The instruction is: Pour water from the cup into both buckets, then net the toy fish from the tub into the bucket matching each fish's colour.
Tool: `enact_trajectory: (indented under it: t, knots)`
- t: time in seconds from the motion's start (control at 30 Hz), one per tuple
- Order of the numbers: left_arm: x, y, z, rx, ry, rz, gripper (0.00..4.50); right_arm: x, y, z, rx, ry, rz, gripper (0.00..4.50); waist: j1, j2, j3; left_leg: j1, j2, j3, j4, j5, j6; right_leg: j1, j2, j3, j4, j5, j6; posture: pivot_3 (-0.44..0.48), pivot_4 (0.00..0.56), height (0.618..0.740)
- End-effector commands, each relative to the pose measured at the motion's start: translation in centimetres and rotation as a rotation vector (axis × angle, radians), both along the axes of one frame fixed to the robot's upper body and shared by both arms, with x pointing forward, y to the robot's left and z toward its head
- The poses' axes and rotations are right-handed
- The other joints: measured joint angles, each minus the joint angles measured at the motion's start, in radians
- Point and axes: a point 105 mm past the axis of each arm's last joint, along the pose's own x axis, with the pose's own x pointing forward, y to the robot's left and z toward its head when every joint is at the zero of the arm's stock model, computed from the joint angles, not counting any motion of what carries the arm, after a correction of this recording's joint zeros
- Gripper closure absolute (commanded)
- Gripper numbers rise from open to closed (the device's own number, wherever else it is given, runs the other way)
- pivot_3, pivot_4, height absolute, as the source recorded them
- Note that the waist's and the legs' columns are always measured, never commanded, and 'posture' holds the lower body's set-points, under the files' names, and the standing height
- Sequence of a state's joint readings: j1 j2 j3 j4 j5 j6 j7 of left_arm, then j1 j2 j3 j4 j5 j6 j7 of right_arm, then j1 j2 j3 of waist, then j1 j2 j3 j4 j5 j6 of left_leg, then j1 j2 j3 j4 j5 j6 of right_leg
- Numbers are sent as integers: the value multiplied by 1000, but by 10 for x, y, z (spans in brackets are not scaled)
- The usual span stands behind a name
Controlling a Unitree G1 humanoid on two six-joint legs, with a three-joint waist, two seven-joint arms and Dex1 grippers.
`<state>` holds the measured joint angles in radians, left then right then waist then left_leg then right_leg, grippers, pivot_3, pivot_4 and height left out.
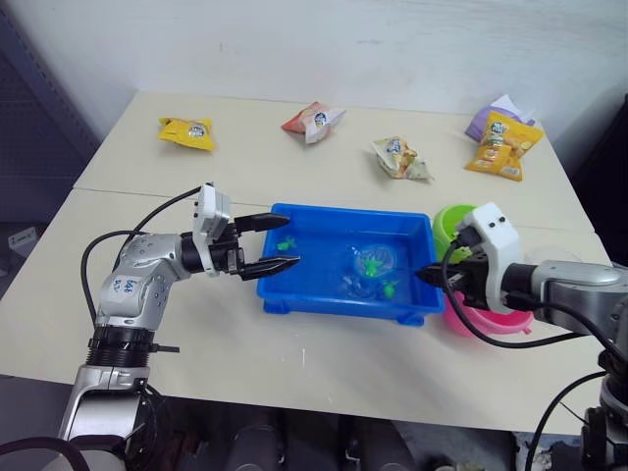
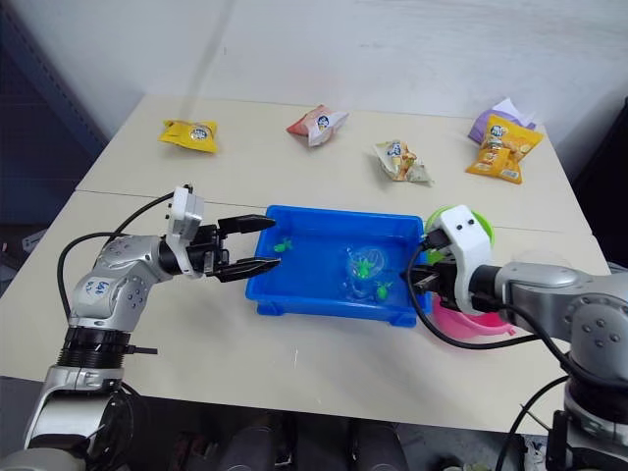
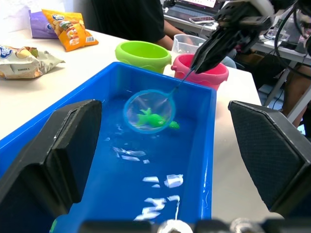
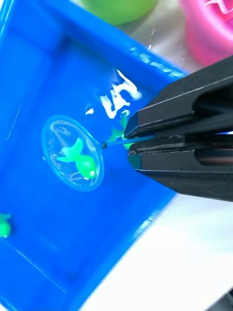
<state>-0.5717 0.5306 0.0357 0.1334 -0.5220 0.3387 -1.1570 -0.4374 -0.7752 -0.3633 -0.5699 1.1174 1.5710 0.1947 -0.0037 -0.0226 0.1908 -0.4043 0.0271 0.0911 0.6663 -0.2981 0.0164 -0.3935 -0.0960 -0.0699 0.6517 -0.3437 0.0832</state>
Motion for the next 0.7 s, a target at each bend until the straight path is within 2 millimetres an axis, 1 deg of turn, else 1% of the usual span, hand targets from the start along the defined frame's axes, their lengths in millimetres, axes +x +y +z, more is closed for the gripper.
enact_trajectory:
  t: [0.03,0.17,0.2,0.4,0.5,0.53,0.6,0.7]
  knots:
    - [1,0,17,-14,-53,-23,22,-12,-19,24,67,-111,-40,4500,3,0,0,0,0,0,0,0,0,0,0,0,0,0,0,0,150,738]
    - [1,-5,16,-12,-45,-46,22,-22,-27,27,91,-144,-57,4500,2,0,0,0,0,0,0,0,0,0,0,0,0,0,0,0,150,738]
    - [1,-7,15,-11,-43,-57,22,-23,-31,29,120,-164,-72,4500,0,0,0,0,0,0,0,0,0,0,0,0,0,0,0,0,150,738]
    - [5,-20,23,-37,-63,-98,22,-26,-59,36,132,-235,-185,4500,4,0,0,1,-1,1,0,1,0,0,0,0,1,0,0,0,150,738]
    - [6,-28,24,-42,-68,-119,22,-22,-84,44,126,-293,-297,4500,3,0,0,1,-2,1,0,1,0,0,0,1,0,1,1,0,150,738]
    - [6,-29,24,-43,-68,-121,22,-21,-89,45,126,-302,-323,4500,3,0,0,1,-2,1,0,1,0,1,0,1,0,1,1,0,150,738]
    - [6,-32,24,-46,-68,-129,22,-17,-102,47,92,-342,-384,4500,2,0,0,1,-2,1,0,1,1,1,0,2,1,1,2,0,150,738]
    - [7,-39,24,-48,-69,-142,22,-12,-118,43,-73,-393,-425,4500,4,0,-1,1,-2,2,0,1,0,0,0,2,0,1,2,0,150,738]
